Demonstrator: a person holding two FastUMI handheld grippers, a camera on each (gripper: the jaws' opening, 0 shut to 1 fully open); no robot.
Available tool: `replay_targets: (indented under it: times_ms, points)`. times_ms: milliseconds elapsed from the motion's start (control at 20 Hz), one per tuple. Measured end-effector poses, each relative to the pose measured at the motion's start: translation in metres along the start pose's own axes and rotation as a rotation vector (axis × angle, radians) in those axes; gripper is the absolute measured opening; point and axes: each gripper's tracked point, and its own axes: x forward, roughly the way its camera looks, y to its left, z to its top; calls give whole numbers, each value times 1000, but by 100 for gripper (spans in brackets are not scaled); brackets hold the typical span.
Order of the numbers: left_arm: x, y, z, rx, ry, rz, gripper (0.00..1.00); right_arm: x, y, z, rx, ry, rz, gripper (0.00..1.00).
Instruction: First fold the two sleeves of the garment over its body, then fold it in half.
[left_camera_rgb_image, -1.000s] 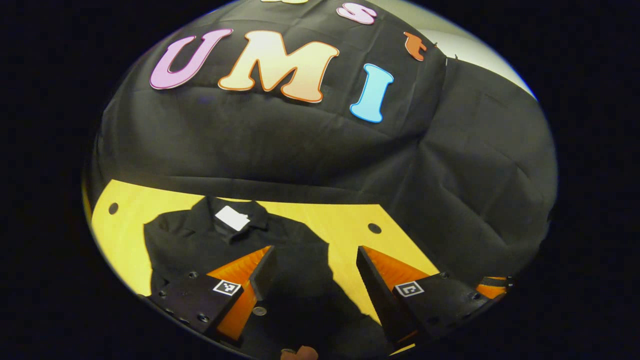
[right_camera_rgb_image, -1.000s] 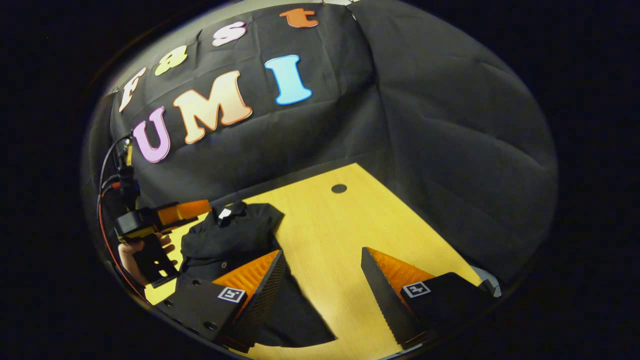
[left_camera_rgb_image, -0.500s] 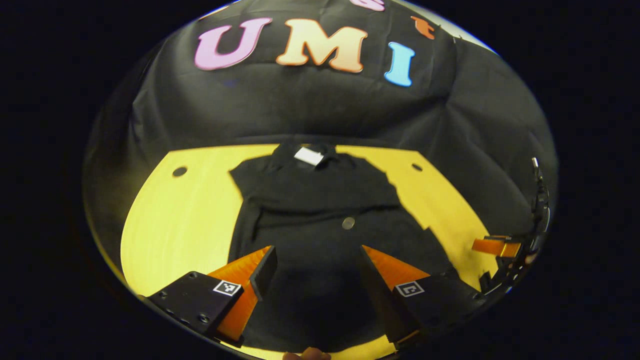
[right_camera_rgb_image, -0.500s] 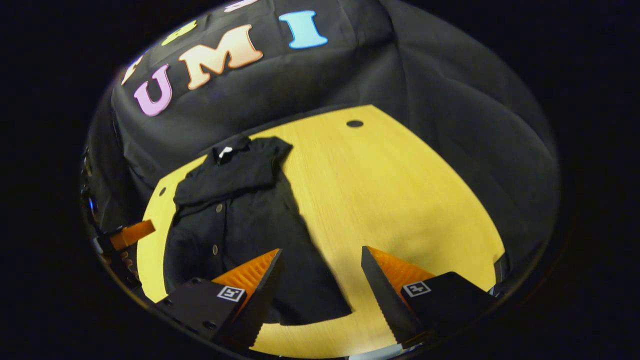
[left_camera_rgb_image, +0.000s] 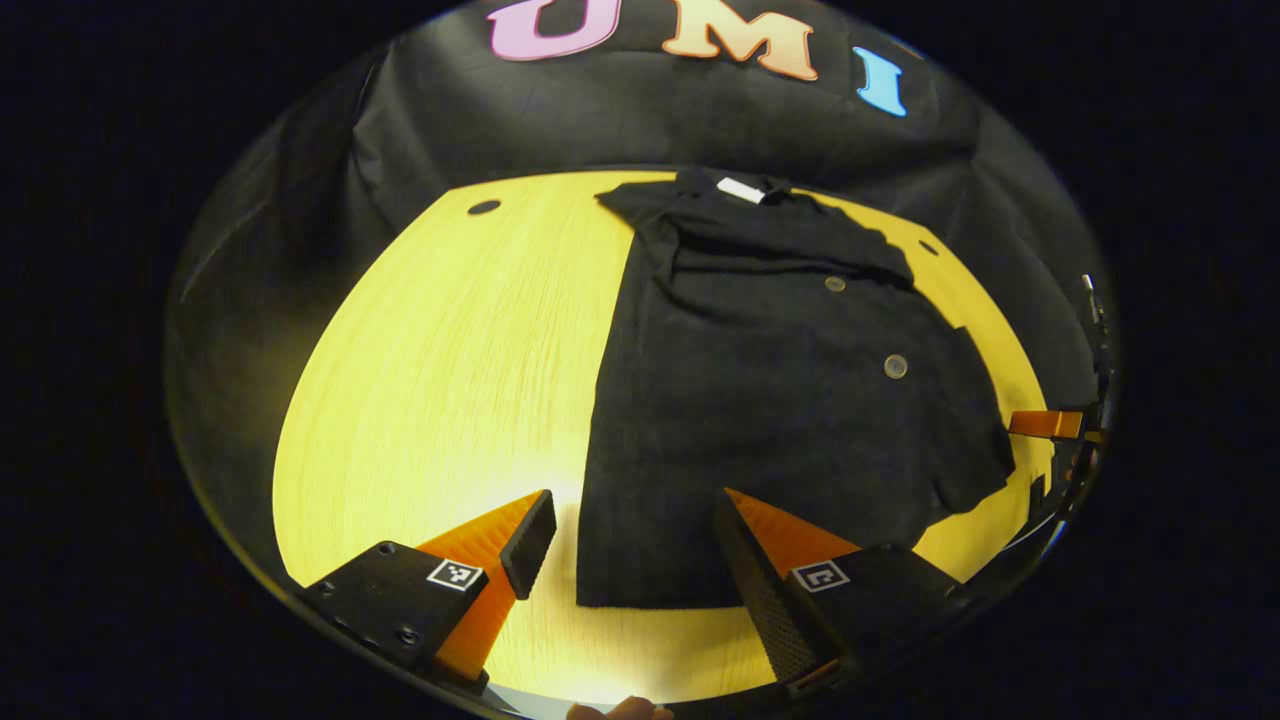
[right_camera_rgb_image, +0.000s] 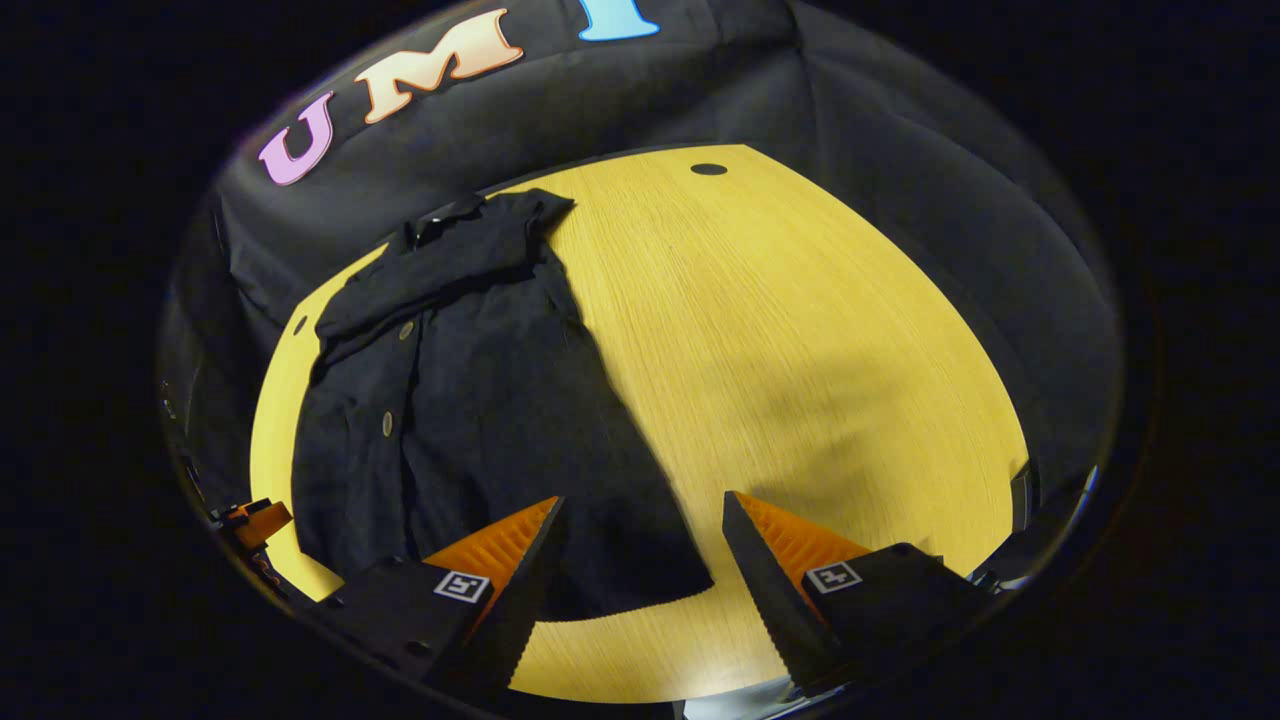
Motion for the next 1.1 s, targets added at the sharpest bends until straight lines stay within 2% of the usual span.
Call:
replay_targets:
  times_ms: [250,400,500,550,600,700,800,900,950,1000,1100]
  points:
    - [9,10,-26,-11,92,56,96,11,-8,-28,-13,86,-37,98]
    - [8,9,-31,-11,122,61,97,12,-10,-27,-53,84,-56,96]
    - [9,8,-32,-11,130,57,97,12,-10,-28,-84,98,-80,98]
    - [7,7,-30,-8,134,53,90,12,-8,-28,-87,101,-81,98]
    - [8,4,-30,1,137,45,87,13,-3,-28,-79,103,-75,98]
    - [10,0,-30,24,137,29,75,13,0,-27,-79,105,-68,76]
    - [9,-5,-27,27,132,13,43,13,7,-27,-89,111,-47,50]
    - [12,-10,-28,38,129,15,7,14,14,-28,-110,119,-35,22]
    - [10,-12,-27,56,131,5,3,13,15,-27,-124,117,-44,8]
    - [11,-13,-28,62,129,-7,4,13,16,-27,-139,107,-43,4]
    - [11,-14,-27,49,134,-37,0,13,21,-28,-161,98,-19,4]
